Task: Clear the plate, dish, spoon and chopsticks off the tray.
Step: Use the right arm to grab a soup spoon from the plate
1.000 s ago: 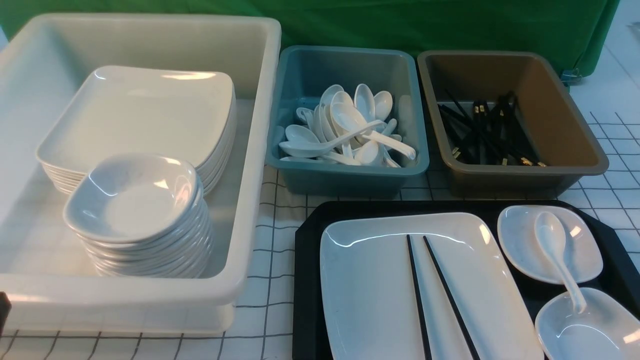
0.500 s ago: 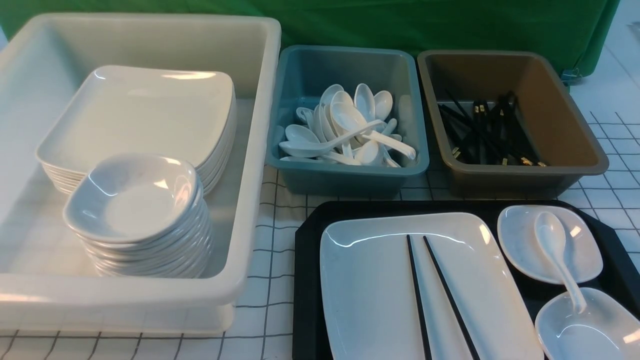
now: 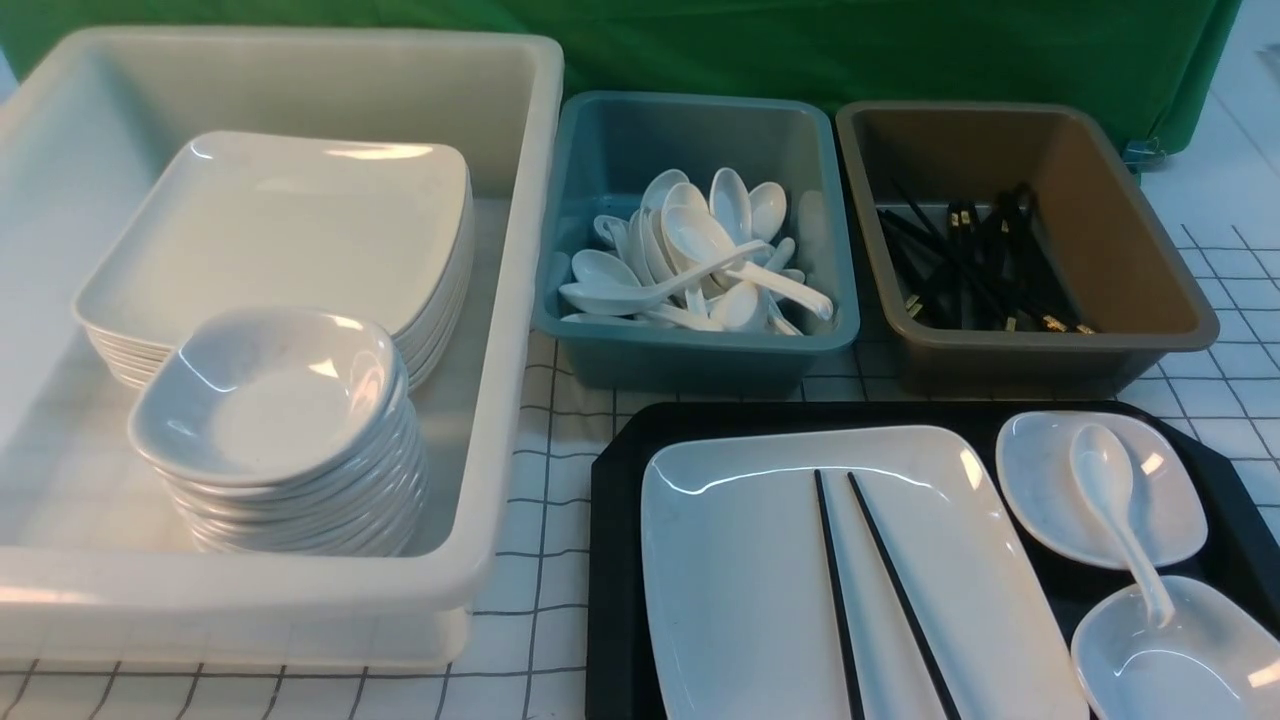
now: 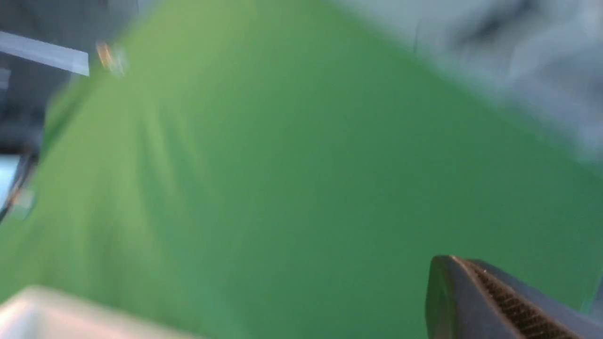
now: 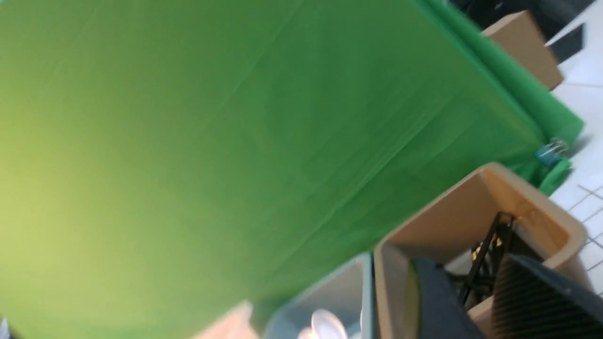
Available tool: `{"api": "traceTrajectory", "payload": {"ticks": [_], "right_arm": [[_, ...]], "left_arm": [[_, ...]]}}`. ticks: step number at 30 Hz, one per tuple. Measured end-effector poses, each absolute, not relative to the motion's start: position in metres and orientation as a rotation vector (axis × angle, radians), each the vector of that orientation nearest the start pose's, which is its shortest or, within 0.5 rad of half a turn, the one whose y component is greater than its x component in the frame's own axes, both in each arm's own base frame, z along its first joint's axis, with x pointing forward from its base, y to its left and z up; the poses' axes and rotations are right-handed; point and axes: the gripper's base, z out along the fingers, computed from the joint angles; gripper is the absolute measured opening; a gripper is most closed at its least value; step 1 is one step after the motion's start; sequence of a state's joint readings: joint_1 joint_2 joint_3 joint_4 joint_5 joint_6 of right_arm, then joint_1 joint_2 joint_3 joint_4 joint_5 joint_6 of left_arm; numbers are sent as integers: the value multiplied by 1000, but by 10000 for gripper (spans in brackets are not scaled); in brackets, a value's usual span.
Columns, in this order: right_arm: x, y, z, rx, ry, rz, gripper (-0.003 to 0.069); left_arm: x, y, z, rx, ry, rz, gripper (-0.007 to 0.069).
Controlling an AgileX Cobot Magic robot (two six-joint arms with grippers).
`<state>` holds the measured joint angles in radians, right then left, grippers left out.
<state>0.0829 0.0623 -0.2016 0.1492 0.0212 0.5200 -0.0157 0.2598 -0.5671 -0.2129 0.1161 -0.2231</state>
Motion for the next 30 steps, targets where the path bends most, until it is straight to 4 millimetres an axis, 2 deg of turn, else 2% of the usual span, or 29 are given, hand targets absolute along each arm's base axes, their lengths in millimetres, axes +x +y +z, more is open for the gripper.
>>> {"api": "traceTrajectory", "payload": {"ticks": [2, 3, 4, 5, 7, 8, 10, 11, 12, 14, 15, 17, 20, 23, 26, 30], "right_arm": [[53, 10, 307, 271, 1482, 566, 149], [52, 11, 313, 249, 1500, 552, 140], [59, 15, 325, 175, 1631, 519, 113], [64, 18, 332, 127, 1704, 497, 96], [75, 24, 343, 41, 1831, 451, 80], [91, 30, 353, -49, 1992, 388, 73], [114, 34, 353, -134, 2145, 281, 67], [114, 34, 353, -134, 2145, 281, 67], [133, 36, 353, -188, 2250, 174, 64], [154, 37, 346, -230, 2370, 60, 60], [157, 37, 347, -235, 2376, 50, 58], [188, 40, 336, -269, 2496, -33, 28], [219, 44, 322, -311, 2586, -43, 6], [252, 42, 305, -279, 2676, -22, 8], [279, 34, 289, -194, 2746, 16, 52], [310, 23, 258, -92, 2811, 88, 213]], "left_arm": [[74, -8, 386, -237, 1562, -373, 5], [77, -9, 384, -237, 1613, -373, 5], [94, -11, 385, -229, 1779, -358, 5], [104, -13, 381, -224, 1902, -351, 5], [120, -15, 376, -203, 2068, -340, 5], [138, -18, 369, -159, 2236, -340, 5], [156, -22, 363, -92, 2342, -361, 5], [155, -23, 363, -93, 2344, -369, 5], [168, -28, 361, -12, 2375, -408, -1], [174, -34, 362, 54, 2373, -465, -5], [176, -36, 362, 67, 2371, -479, -5], [179, -50, 363, 165, 2360, -537, -6], [179, -70, 361, 287, 2357, -555, -6], [175, -92, 353, 412, 2416, -519, -6], [172, -113, 340, 525, 2496, -478, -6], [168, -145, 323, 680, 2576, -487, -6]]}}
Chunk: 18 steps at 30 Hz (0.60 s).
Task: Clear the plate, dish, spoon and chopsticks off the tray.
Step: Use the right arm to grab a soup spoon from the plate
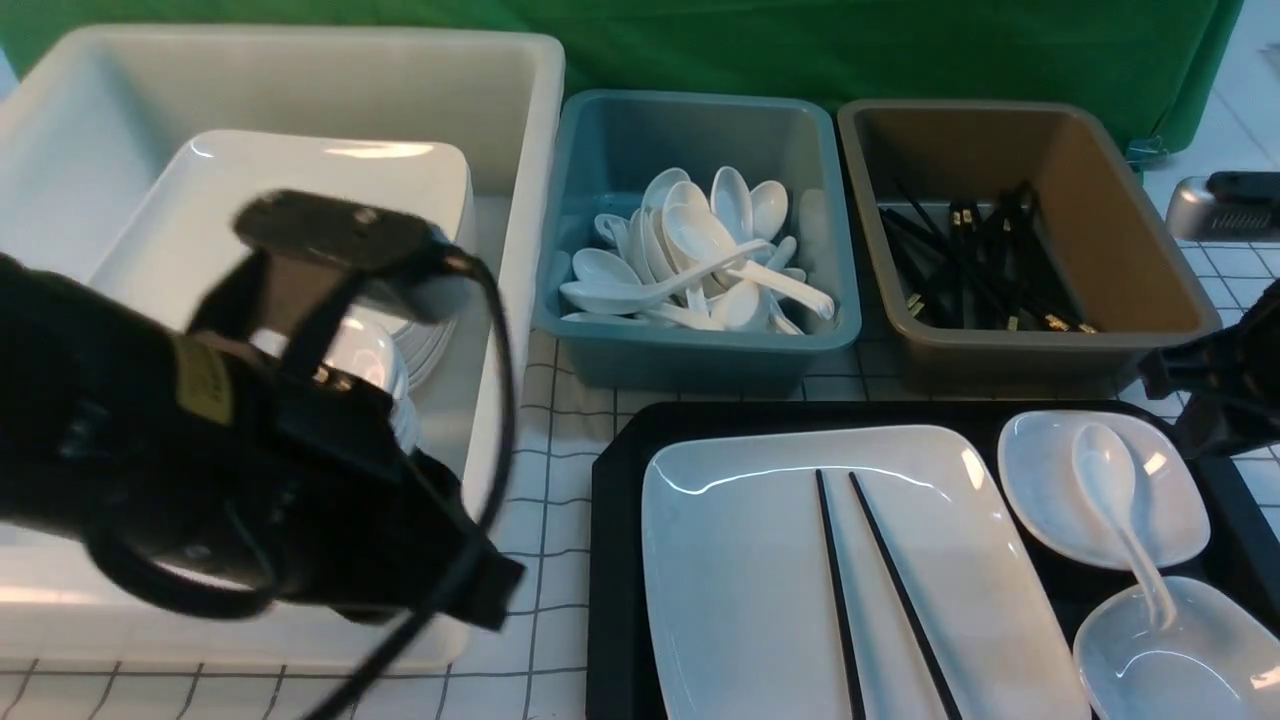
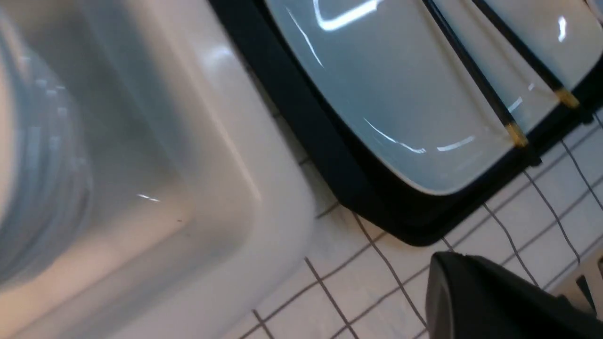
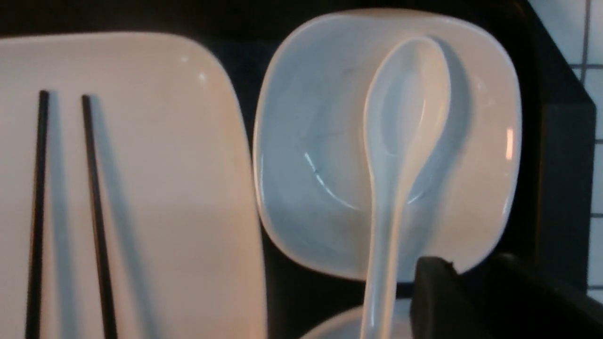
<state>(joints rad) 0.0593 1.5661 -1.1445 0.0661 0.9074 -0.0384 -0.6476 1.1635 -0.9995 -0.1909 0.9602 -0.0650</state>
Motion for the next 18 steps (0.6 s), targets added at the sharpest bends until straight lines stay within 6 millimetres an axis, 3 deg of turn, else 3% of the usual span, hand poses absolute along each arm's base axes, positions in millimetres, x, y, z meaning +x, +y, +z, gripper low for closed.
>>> {"api": "traceTrajectory", "payload": {"ticks": [5, 9, 13, 16, 18], "right_arm": [[330, 24, 219, -73, 2880, 104, 370], [340, 23, 188, 2, 2956, 110, 430], [343, 23, 172, 4, 2995, 107, 426], [344, 24, 168, 8, 3005, 111, 373], [343, 24, 168, 8, 3007, 111, 259]], "left_arm": [[171, -177, 321, 804, 2589, -506, -6], [180, -193, 322, 855, 2588, -478, -6], [188, -199, 321, 859, 2579, -451, -6], [198, -207, 317, 897, 2517, -444, -6], [205, -215, 315, 921, 2440, -482, -6]]}}
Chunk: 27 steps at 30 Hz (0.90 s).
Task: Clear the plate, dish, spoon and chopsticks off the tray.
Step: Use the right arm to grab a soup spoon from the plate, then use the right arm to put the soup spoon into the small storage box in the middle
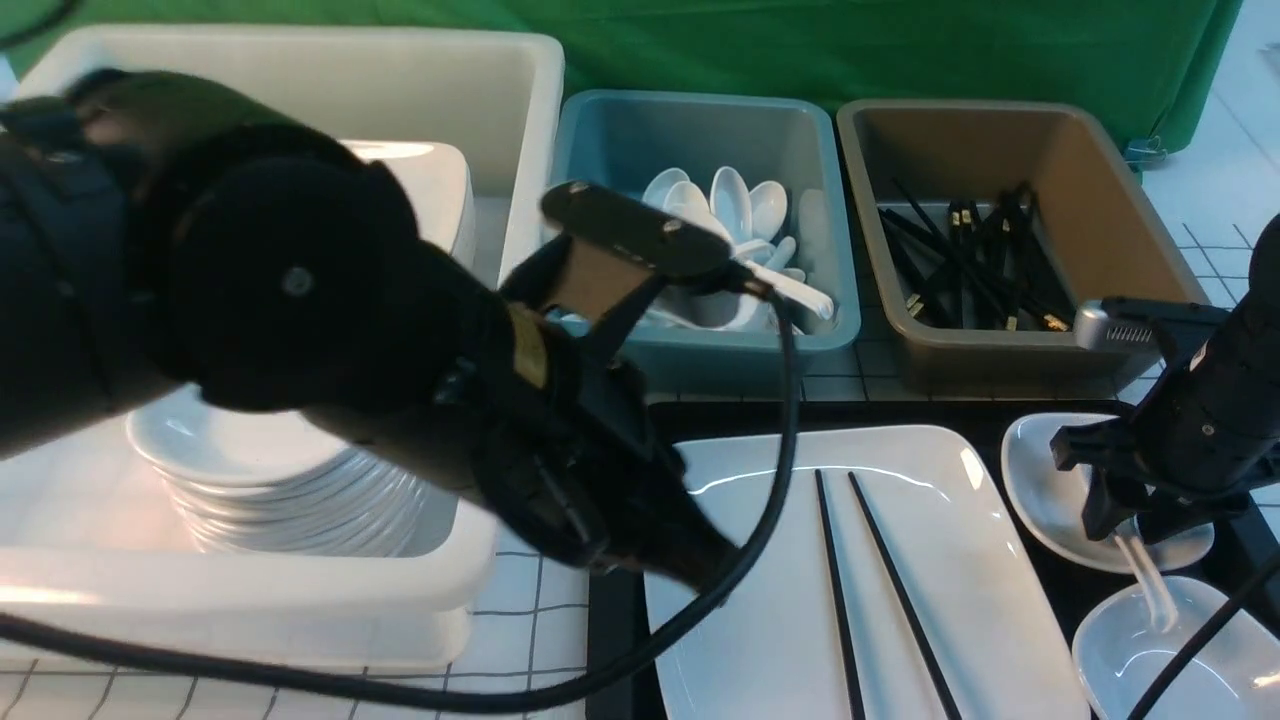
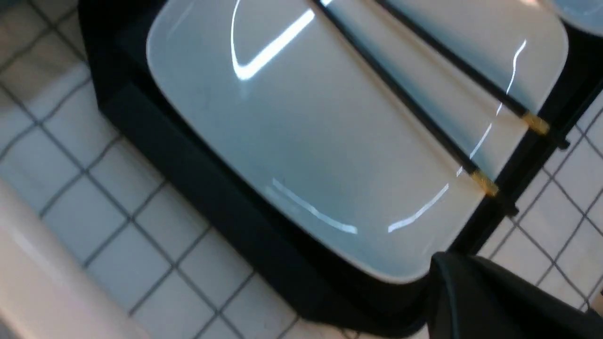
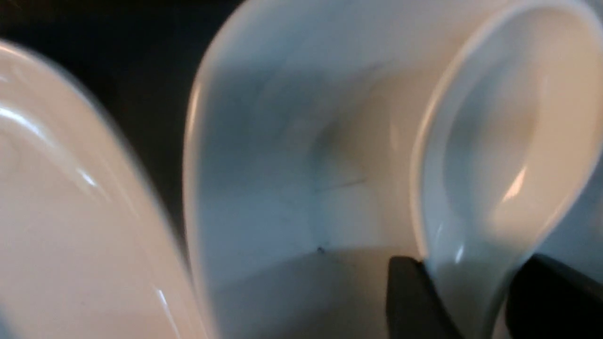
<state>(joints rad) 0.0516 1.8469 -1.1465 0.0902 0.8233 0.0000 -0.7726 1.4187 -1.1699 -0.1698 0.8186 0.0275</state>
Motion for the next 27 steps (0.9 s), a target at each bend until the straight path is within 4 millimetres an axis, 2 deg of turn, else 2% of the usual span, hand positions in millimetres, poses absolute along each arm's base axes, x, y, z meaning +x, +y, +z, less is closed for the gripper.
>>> {"api": "traceTrajectory", "payload": {"ticks": [1, 5, 9, 13, 14, 16, 18, 19, 21, 23, 25, 26, 27], "right_arm": [[343, 24, 168, 8, 3007, 111, 218], [343, 24, 168, 9, 3010, 112, 218], [340, 25, 173, 4, 3027, 135, 218], [333, 30, 197, -12, 2979, 226, 218], [328, 34, 209, -33, 2960, 292, 218], [324, 37, 218, -46, 2947, 344, 218], [312, 48, 244, -96, 2886, 453, 218], [312, 48, 244, -101, 2886, 453, 218], [303, 65, 271, -164, 2767, 515, 218], [306, 83, 290, -261, 2643, 524, 218], [310, 92, 298, -308, 2595, 527, 218], [320, 108, 309, -373, 2534, 538, 218], [321, 110, 311, -379, 2527, 541, 218]], "left_arm": [[209, -221, 314, 913, 2397, -517, -6], [220, -234, 315, 878, 2267, -594, -6], [228, -242, 304, 919, 2239, -577, -6], [233, -246, 292, 970, 2246, -548, -6], [234, -247, 290, 968, 2245, -546, -6], [235, -247, 291, 961, 2237, -546, -6], [241, -244, 296, 911, 2231, -545, -6], [242, -243, 296, 910, 2230, -541, -6], [257, -228, 310, 783, 2266, -532, -5], [269, -211, 323, 685, 2281, -505, -3], [278, -199, 330, 621, 2280, -483, -3], [287, -184, 337, 541, 2281, -458, -3], [290, -180, 338, 521, 2284, -452, -3]]}}
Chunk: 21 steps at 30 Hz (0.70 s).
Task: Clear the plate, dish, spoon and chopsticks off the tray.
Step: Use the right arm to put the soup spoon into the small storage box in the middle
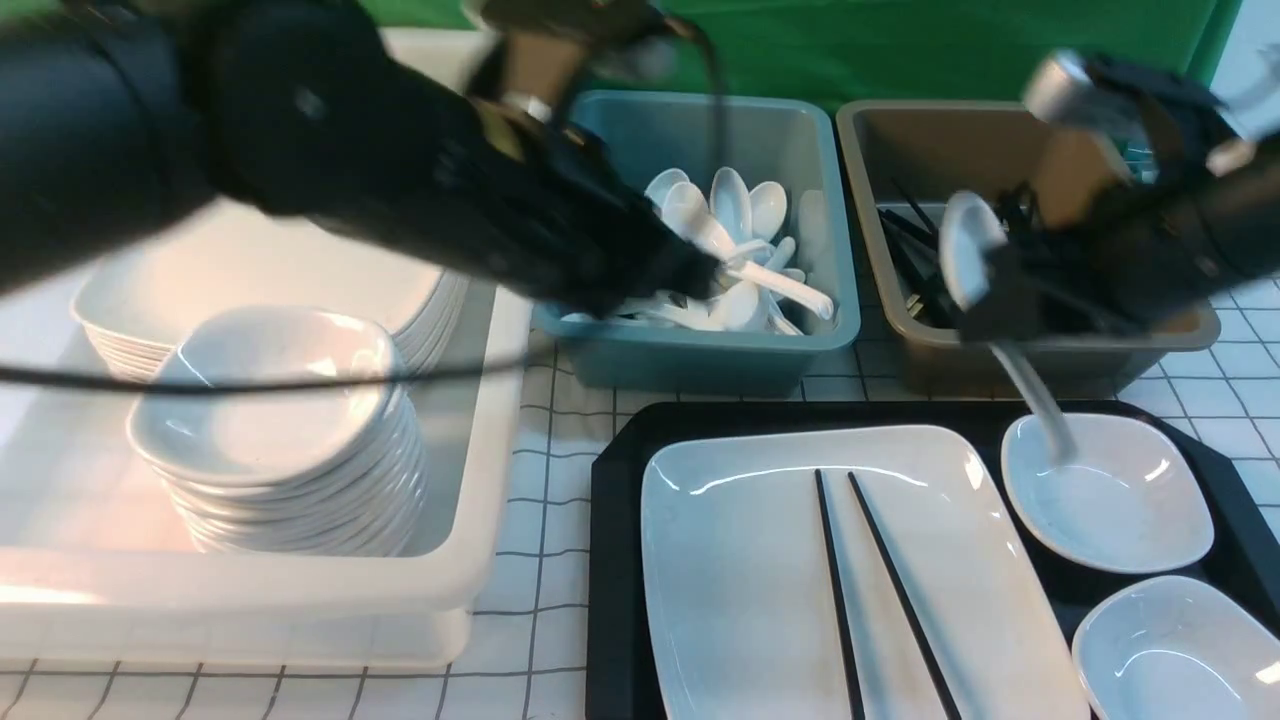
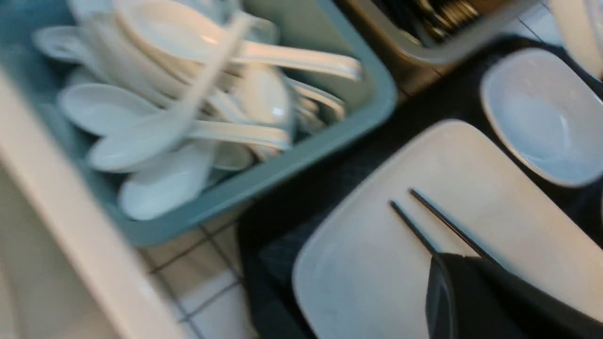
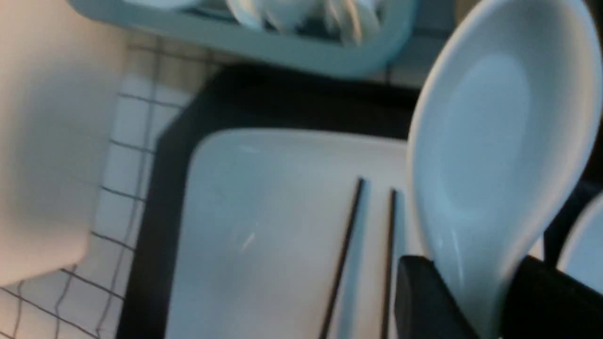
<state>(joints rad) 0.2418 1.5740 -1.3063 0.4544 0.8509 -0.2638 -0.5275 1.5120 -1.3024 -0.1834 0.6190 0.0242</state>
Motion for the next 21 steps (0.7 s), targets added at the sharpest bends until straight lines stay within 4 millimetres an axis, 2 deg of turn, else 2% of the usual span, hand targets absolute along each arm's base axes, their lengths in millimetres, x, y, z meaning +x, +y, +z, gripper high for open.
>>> {"api": "traceTrajectory", "payload": {"ticks": [1, 4, 7, 8, 9, 12, 14, 15, 16, 17, 18, 19, 20, 21], "right_arm": [[336, 127, 318, -423, 2482, 558, 218], [371, 152, 325, -450, 2426, 588, 218], [407, 169, 324, -408, 2394, 620, 218], [409, 170, 324, -408, 2390, 620, 218], [430, 177, 319, -376, 2374, 635, 218], [454, 185, 311, -331, 2362, 656, 236], [462, 188, 306, -307, 2367, 671, 311], [464, 188, 305, -306, 2369, 673, 311], [466, 190, 303, -306, 2383, 679, 413], [466, 190, 302, -307, 2387, 680, 422], [465, 190, 303, -316, 2399, 681, 472], [463, 190, 303, -331, 2418, 680, 496], [459, 188, 307, -361, 2444, 662, 516], [457, 186, 310, -377, 2456, 644, 514]], "left_arm": [[299, -162, 341, 426, 2297, -432, -3], [310, -134, 339, 317, 2345, -381, -3], [311, -121, 335, 283, 2413, -352, -3], [310, -120, 335, 283, 2418, -351, -3], [309, -119, 333, 290, 2448, -347, -3], [305, -123, 331, 328, 2475, -352, -3], [301, -131, 331, 361, 2477, -369, -3], [301, -132, 331, 375, 2475, -367, -3], [295, -144, 331, 422, 2470, -385, -3], [294, -145, 331, 428, 2469, -388, -3], [290, -155, 332, 469, 2459, -403, -3], [286, -163, 332, 499, 2452, -414, -3], [277, -179, 332, 568, 2431, -436, -3], [274, -184, 332, 576, 2429, -446, -3]]}}
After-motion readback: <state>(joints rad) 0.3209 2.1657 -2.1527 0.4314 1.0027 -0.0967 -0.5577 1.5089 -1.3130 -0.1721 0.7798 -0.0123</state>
